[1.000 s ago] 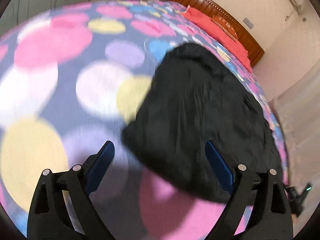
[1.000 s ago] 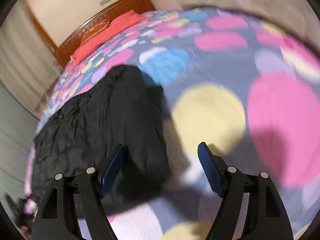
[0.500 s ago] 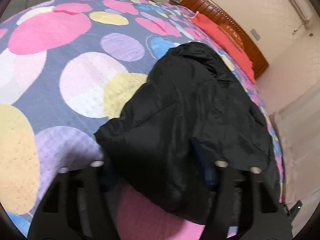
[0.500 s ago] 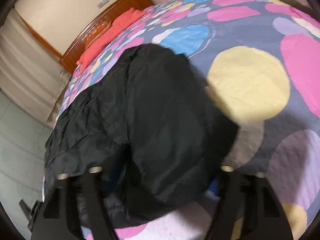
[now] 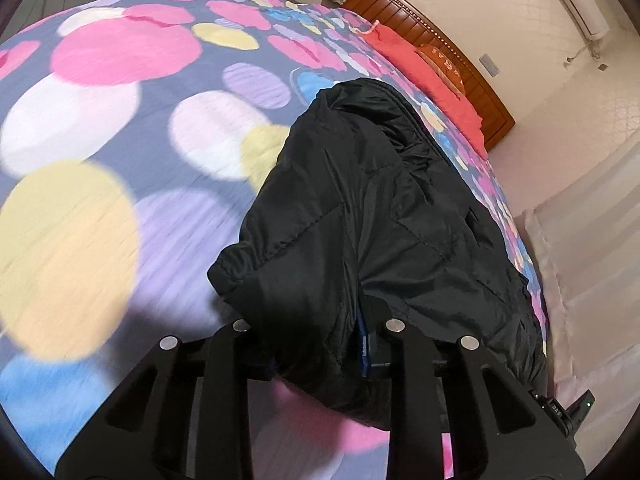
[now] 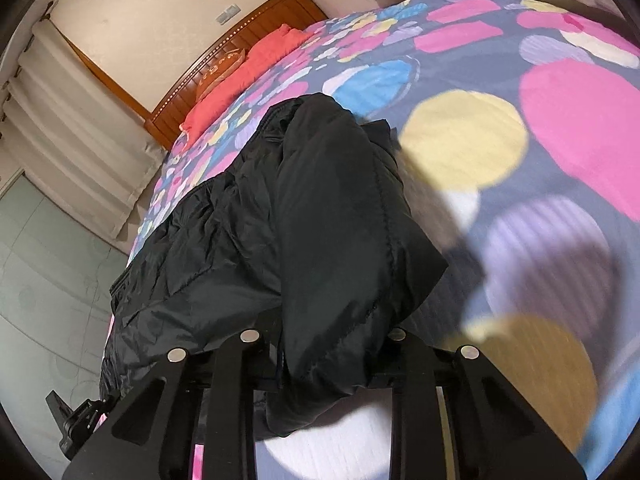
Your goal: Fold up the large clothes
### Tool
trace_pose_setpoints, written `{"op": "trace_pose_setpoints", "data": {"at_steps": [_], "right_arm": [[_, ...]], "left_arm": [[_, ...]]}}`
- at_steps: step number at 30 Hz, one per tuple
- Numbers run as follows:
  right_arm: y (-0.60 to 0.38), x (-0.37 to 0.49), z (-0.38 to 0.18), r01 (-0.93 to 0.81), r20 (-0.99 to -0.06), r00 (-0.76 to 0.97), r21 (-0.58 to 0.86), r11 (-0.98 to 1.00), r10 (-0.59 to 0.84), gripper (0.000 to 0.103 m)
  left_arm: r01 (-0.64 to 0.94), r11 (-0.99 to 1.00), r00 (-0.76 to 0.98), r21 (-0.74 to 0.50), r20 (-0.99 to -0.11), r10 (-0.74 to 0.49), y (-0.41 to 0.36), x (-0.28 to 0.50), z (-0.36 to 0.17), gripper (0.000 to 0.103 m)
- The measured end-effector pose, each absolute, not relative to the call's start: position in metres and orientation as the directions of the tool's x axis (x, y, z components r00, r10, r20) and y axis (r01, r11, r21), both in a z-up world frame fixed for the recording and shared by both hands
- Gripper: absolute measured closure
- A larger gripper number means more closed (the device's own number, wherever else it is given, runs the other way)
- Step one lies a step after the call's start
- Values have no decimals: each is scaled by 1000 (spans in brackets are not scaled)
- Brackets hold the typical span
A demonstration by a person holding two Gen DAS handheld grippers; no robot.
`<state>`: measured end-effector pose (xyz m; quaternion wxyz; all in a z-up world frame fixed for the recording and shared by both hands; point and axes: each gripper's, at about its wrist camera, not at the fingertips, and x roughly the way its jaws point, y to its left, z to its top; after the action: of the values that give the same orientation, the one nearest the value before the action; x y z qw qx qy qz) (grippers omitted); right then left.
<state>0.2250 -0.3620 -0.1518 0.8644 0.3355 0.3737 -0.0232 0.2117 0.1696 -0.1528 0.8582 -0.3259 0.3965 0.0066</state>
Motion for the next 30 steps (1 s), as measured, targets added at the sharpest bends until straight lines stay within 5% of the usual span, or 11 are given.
{"op": "trace_pose_setpoints", "data": {"at_steps": [19, 22, 27, 30], "right_arm": [[-356, 107, -159, 272, -677, 685, 579, 768, 268, 77], [-359, 107, -161, 283, -676, 682, 596, 752, 279, 74], [-359, 96, -157, 299, -695, 665, 583, 755, 273, 64], [-358, 80, -155, 297, -709, 650, 567, 768, 273, 58]], "left_arm": [[-272, 787, 655, -554, -705, -270, 187, 70, -157, 75], [-275, 792, 647, -545, -714, -267, 189, 71, -157, 68], [-276, 814, 635, -512, -732, -245, 195, 68, -148, 42], [-253, 823, 640, -508, -726, -251, 204, 57, -142, 38]]}}
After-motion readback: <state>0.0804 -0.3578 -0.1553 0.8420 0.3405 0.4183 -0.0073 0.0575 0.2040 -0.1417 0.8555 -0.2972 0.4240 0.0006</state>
